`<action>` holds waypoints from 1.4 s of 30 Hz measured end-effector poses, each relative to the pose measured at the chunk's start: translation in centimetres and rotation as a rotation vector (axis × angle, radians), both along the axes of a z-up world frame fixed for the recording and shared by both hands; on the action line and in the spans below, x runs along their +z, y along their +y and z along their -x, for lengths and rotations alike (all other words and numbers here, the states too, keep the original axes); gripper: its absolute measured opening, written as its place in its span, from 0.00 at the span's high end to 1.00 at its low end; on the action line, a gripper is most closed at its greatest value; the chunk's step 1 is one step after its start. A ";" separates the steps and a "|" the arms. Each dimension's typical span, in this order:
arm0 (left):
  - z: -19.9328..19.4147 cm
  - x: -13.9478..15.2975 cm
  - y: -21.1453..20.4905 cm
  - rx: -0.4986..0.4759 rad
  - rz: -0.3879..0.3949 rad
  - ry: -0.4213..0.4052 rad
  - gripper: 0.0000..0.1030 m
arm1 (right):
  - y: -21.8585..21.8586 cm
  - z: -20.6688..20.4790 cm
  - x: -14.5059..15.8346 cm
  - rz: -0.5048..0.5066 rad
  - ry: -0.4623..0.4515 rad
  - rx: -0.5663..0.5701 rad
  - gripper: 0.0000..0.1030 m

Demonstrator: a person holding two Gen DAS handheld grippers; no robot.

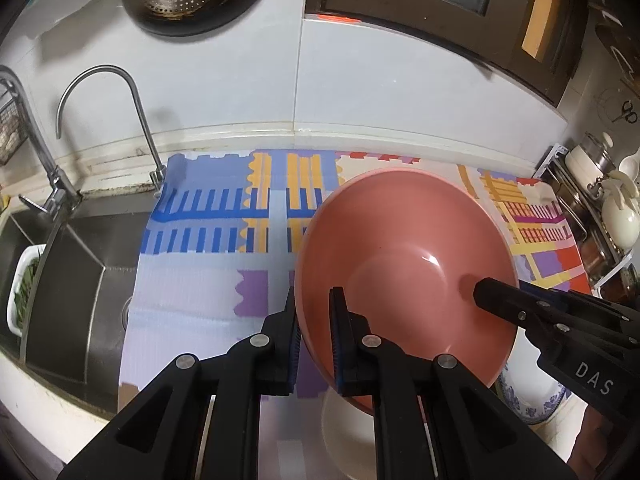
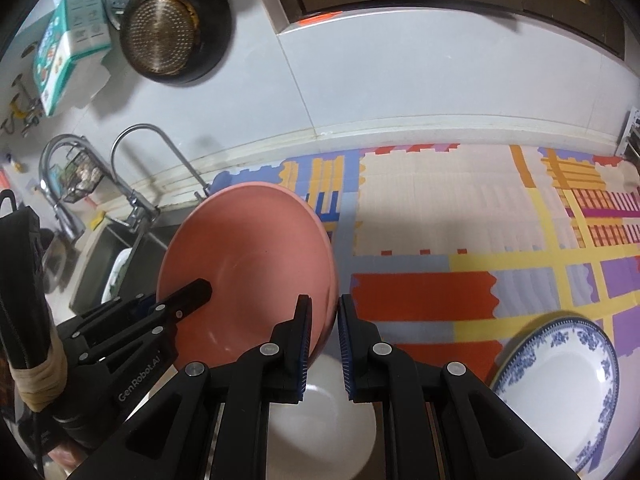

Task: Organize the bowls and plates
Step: 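Lift the pink bowl with both grippers and carry it over the white bowl, then lower the pink bowl into the white bowl and open both grippers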

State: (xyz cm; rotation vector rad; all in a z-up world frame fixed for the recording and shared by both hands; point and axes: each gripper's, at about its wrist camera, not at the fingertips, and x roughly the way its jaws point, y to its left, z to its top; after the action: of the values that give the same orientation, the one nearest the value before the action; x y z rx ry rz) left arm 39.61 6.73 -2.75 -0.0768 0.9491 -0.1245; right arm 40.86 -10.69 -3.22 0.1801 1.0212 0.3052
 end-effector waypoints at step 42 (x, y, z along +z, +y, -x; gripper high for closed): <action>5.8 -4.4 -2.3 0.007 -0.071 0.106 0.76 | -1.9 5.7 -4.9 0.005 0.119 0.069 0.85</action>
State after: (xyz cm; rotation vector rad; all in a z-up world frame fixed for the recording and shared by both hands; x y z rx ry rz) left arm 33.80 4.39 -7.19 -0.0207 1.0582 -0.0808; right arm 35.20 -12.57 -8.16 0.1604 1.1471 0.3584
